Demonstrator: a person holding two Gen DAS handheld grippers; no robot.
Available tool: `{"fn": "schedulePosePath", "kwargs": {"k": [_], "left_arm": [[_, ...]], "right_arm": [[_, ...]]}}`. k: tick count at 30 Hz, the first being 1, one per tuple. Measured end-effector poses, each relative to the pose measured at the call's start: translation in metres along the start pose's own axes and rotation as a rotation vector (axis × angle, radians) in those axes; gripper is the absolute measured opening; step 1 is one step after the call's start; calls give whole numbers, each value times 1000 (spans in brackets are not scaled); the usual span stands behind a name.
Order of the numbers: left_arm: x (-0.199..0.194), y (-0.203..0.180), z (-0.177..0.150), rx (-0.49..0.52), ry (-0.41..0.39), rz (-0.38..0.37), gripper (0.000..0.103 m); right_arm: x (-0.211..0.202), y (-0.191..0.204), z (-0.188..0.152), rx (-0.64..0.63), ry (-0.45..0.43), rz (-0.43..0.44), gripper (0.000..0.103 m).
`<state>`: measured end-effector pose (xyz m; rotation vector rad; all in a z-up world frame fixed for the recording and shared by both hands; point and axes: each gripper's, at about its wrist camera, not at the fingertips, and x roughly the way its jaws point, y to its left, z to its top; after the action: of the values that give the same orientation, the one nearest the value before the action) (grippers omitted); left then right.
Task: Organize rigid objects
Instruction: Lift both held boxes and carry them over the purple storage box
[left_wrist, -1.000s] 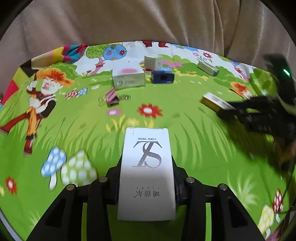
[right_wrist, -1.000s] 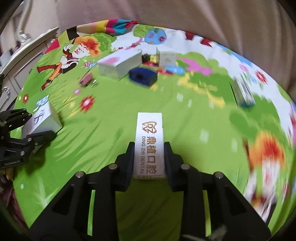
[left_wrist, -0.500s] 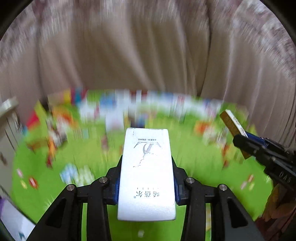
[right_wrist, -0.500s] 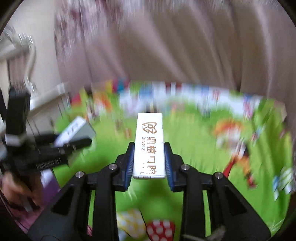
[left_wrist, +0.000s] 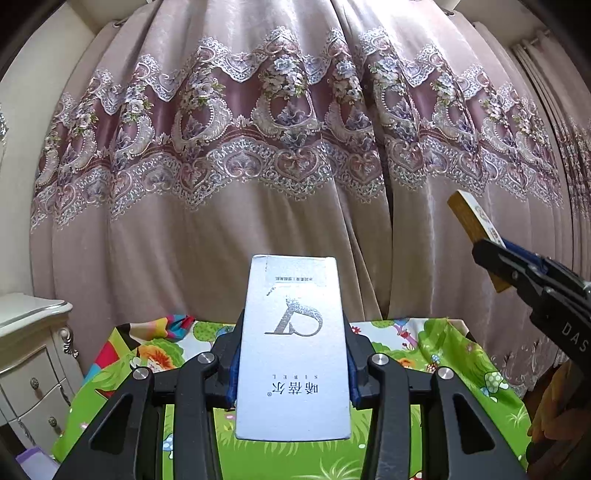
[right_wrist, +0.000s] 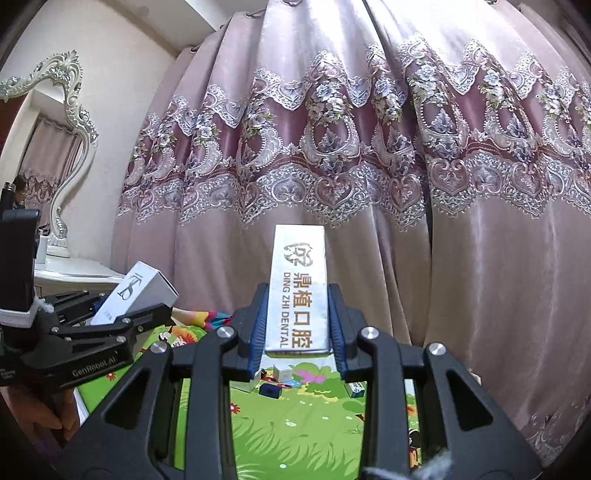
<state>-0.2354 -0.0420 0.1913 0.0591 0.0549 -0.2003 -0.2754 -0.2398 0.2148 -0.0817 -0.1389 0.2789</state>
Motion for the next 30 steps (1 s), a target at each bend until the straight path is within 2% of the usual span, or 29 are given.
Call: {"fn": "schedulePosePath", "kwargs": {"k": [8,13,22,30], "left_arm": [[-13,11,-4,-28,18,20,43],[-18,28,-9,-66,77,46,43],[-37,76,-31,-156,197,175,43],[-56,119,-57,-238,263,258,43]], "right_arm": [[1,8,2,8,24,35,35],[5,21,2,10,52,100,35],[16,77,-5,-32,124,297,35],[22,126,-20,-68,197,485,35]]}}
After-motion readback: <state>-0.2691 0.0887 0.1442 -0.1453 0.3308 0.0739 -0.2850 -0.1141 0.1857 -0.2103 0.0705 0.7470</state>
